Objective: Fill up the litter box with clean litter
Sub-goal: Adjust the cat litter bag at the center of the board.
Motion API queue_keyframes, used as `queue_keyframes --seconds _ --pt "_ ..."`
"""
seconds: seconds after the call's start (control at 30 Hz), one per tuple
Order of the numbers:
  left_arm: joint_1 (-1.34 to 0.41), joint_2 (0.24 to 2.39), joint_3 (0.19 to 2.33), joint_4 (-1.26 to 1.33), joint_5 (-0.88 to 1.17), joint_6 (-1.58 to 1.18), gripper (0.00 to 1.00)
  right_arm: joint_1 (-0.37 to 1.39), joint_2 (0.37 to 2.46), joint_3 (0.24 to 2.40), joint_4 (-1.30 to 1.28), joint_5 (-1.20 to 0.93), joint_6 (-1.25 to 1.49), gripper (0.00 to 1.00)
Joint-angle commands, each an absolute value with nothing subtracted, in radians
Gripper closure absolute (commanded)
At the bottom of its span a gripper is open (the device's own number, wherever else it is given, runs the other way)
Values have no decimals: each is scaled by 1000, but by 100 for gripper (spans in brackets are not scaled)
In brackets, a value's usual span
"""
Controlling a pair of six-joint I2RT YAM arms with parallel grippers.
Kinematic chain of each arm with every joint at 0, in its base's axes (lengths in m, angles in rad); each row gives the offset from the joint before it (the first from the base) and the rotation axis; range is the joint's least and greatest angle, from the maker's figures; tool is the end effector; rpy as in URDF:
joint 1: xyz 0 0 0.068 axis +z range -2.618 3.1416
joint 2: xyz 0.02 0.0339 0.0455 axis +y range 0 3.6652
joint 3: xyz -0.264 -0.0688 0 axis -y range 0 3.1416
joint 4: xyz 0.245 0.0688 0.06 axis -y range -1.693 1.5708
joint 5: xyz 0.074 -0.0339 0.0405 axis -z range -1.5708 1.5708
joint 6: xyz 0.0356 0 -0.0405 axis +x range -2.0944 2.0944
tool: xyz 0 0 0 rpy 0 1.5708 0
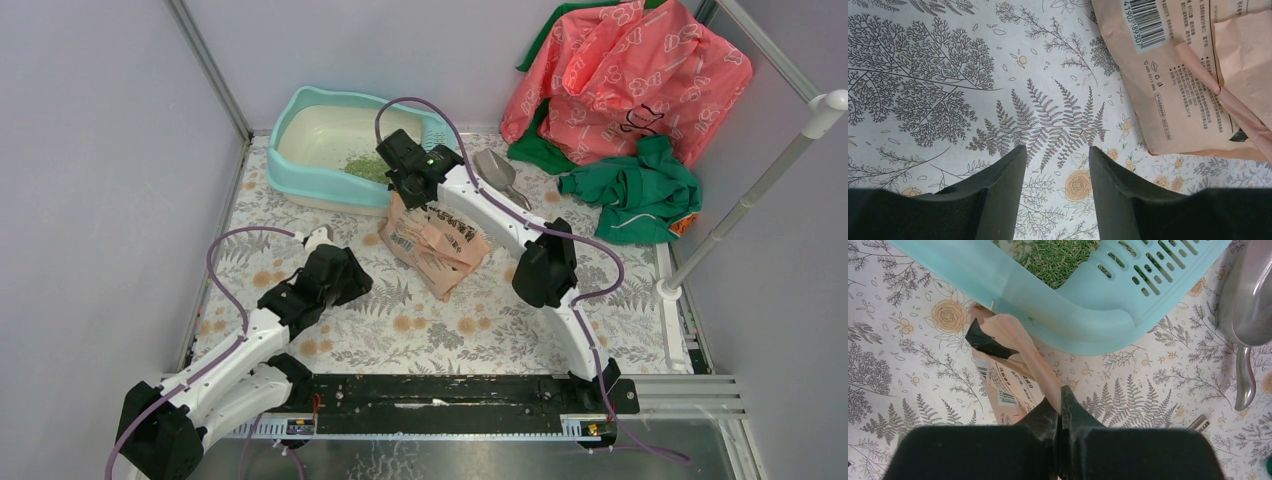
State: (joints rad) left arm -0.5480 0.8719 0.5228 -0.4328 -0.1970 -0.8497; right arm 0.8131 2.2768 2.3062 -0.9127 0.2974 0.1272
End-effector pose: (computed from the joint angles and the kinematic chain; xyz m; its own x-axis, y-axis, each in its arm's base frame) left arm 0.1557 -0.0869 0.2114 -0.6918 -0.4407 -0.5721 -0.1927 0.8761 -0.4419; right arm 0.3532 0.3582 0.2981 -0.5987 -0.4564 -0.6582 -0.4948 0.8570 -0.1441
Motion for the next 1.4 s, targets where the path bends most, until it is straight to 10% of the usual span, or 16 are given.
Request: queue_keyframes --seconds 0.0,0.6,1.37 --pt "-540 871 516 -376 -190 -836 43 807 2254 2298 -845 288 118 94" --pt "-538 880 527 -380 -189 -834 43 764 2103 2105 -731 145 111 43" --pt "-537 876 532 -395 -188 -845 43 610 1969 1925 -473 -297 172 40"
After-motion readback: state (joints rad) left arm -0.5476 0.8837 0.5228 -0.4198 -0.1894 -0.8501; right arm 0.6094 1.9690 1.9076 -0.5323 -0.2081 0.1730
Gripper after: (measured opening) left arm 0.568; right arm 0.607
